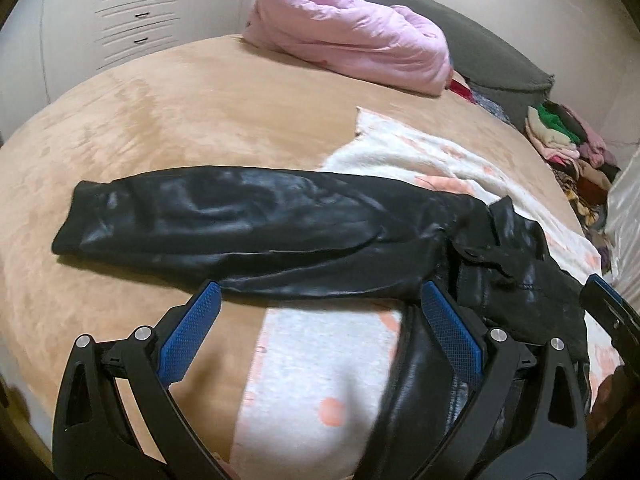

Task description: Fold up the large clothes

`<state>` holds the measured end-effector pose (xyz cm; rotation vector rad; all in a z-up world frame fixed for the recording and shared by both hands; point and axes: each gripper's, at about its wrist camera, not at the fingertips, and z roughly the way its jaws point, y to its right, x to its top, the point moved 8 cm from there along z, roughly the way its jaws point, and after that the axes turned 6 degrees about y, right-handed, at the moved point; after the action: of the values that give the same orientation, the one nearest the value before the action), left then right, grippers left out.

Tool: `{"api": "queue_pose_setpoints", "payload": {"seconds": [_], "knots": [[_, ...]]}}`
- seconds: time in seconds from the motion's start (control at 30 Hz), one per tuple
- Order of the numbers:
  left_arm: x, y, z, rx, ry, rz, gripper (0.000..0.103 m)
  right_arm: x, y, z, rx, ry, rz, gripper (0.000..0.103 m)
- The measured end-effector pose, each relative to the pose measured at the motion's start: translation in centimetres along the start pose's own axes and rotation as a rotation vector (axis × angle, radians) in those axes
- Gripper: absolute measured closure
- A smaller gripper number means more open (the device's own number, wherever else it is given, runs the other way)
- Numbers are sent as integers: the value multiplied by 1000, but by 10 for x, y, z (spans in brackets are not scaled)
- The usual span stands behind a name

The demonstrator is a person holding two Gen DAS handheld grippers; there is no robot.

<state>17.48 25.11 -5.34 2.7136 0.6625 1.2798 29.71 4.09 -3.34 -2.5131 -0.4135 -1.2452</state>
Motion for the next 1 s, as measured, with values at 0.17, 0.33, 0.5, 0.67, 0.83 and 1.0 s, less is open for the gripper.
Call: {"api": "queue_pose_setpoints", "payload": {"seconds": [0.17, 0.33, 0.5, 0.67, 0.83, 1.0], "knots": [[2, -23, 1, 27, 13, -57, 9, -1, -33, 15, 39, -27, -65, 4], [4, -52, 2, 65, 21, -129, 9, -5, -62, 28, 69, -46, -132, 4], [9, -82, 1, 109, 38, -188, 9, -7, -87, 43, 106, -69, -165, 4], [8, -107, 4, 137, 34, -255, 9, -13, -113, 58, 129, -92, -222, 4], [4, -132, 13, 161, 28, -317, 9, -22, -129, 71, 149, -114, -234, 4], [-13, -162, 32, 173, -11, -446, 9, -36, -132, 75, 164, -135, -227, 4]]}}
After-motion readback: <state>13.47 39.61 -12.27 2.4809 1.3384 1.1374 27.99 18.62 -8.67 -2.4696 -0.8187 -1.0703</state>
